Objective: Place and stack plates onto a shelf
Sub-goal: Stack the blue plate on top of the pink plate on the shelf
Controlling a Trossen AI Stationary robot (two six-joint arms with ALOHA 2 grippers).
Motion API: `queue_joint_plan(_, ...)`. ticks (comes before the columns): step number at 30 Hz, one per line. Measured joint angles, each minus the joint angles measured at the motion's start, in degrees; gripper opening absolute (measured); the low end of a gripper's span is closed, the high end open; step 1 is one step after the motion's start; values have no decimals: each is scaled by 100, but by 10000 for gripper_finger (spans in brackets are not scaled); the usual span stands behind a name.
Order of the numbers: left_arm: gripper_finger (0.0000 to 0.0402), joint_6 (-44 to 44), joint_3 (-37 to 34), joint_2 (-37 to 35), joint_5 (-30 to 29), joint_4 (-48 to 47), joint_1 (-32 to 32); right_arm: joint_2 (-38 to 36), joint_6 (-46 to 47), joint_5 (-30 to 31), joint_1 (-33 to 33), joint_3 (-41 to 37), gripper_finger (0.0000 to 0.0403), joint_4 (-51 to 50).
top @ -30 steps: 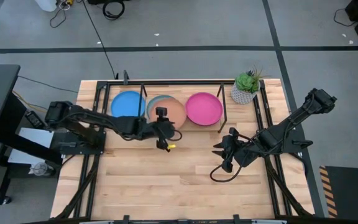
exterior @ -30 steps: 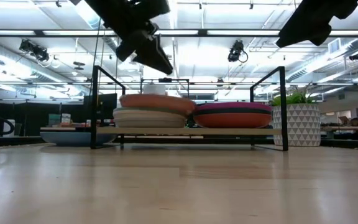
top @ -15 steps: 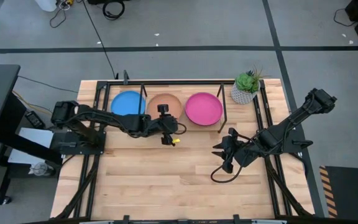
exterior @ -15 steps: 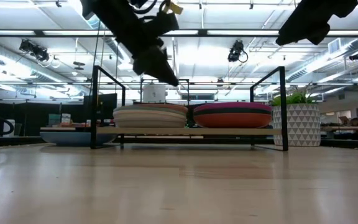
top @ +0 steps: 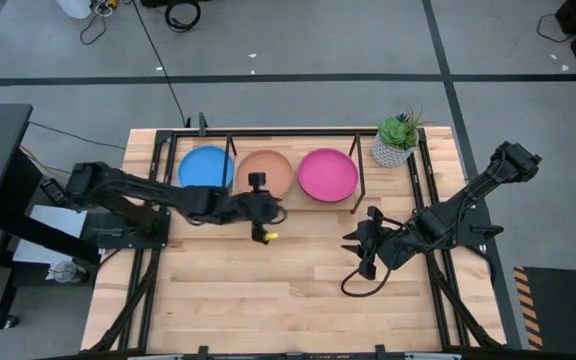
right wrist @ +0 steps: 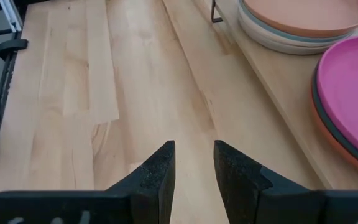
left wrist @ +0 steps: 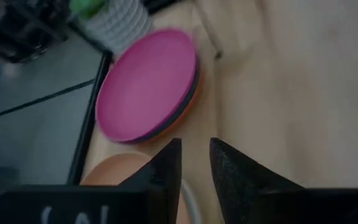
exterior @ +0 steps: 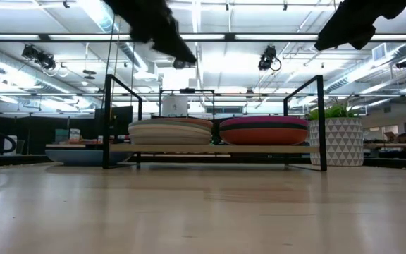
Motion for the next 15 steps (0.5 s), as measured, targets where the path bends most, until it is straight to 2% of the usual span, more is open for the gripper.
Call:
queue_joint_plan(2, 82, -165, 6, -281, 235, -136, -5, 0, -25, 63, 9, 0, 117, -16)
queue_joint_plan(8, 65, -696, 7, -856, 258, -1146, 6, 4, -23, 159, 42, 0, 117, -21)
queue_joint_plan(15, 48, -937, -2, -1315, 339, -1661, -121, 4, -34, 445, 186, -2, 117, -20)
